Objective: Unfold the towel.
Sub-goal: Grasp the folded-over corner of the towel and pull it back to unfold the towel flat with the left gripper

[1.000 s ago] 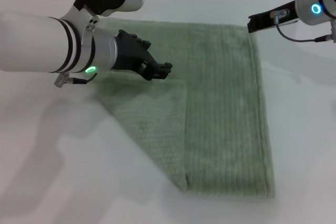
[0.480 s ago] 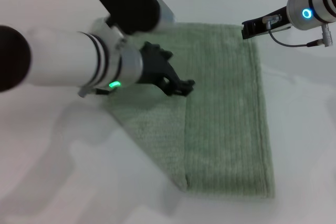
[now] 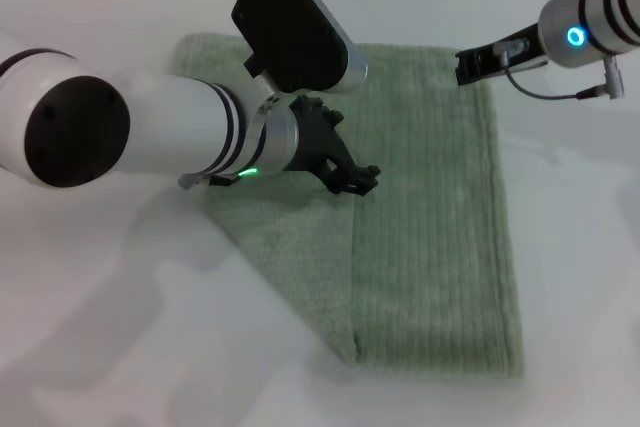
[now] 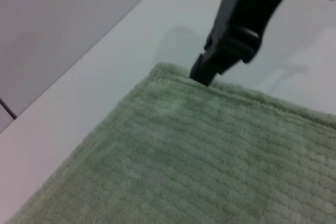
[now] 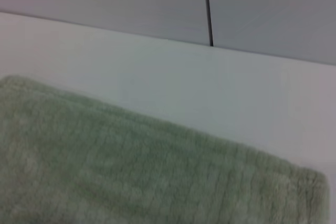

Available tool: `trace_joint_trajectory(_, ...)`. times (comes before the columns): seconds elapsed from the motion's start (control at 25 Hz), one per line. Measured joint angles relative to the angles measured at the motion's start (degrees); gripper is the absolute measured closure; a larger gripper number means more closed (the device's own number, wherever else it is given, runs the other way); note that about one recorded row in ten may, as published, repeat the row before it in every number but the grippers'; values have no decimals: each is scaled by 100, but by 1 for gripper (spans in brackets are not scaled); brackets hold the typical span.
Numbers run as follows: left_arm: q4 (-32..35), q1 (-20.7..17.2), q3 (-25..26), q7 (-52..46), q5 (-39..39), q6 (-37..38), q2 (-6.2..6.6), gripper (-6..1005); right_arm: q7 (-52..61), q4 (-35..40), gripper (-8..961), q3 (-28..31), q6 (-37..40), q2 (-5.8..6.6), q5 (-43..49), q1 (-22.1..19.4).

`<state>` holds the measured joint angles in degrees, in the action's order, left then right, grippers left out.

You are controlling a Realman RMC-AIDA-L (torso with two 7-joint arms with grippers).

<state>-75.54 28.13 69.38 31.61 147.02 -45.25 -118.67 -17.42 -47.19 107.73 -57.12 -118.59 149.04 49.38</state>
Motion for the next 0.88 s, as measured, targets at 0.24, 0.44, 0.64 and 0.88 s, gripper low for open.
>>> trace_joint_trajectory(0.24,335,191,-4,-4,-17,140,-7,229,1,245,954,-203,220,-14,-7,30)
trace_joint_trajectory(0.44,577,340,-67,-11,-30,155,-19,240,-1,275,954,-218,278,-17,-68,30)
trace_joint_trajectory(0.64,761,458,-139,-131,-32,206,-26,251,-46,300,954,-264,330,-16,-145,28)
trace_joint_trajectory(0.88,875,539,-153,-167,-33,254,-25,264,-51,355,954,-288,352,-15,-153,27)
